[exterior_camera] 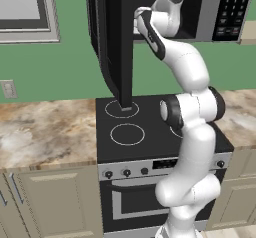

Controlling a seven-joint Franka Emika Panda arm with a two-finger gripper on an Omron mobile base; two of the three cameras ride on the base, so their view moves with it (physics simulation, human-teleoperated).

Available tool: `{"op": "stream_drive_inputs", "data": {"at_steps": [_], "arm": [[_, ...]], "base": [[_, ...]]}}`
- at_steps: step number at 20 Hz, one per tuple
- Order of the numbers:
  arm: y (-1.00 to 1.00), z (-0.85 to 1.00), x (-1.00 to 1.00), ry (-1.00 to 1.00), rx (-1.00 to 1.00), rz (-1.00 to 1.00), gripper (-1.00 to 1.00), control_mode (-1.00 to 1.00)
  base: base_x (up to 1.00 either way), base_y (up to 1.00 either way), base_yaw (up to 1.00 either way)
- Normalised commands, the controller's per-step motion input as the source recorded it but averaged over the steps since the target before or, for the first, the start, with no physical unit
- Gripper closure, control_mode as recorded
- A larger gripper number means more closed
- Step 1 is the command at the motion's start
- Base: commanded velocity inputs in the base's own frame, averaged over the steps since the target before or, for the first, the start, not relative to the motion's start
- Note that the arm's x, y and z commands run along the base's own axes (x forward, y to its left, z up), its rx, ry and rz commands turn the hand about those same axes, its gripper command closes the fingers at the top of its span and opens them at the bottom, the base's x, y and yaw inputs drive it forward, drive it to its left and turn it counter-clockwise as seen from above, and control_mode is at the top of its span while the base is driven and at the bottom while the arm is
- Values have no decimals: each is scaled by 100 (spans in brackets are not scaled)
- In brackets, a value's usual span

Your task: Transport the fish from the fridge to the microwave and turn on the microwave.

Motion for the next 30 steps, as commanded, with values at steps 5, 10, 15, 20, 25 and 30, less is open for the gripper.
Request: {"op": "stream_drive_inputs", "data": {"at_steps": [5,10,15,20,25,30], "arm": [[0,-7,25,0,0,0,100,-100],[0,-2,28,0,0,0,-100,-100],[0,0,24,0,0,0,-100,-100],[-1,0,5,0,0,0,-100,-100],[-5,0,3,-1,0,0,-100,-100],[-11,15,-5,-15,1,1,-100,-100]], "base": [[0,0,0],[0,0,0],[0,0,0],[0,0,0],[0,0,0],[0,0,0]]}}
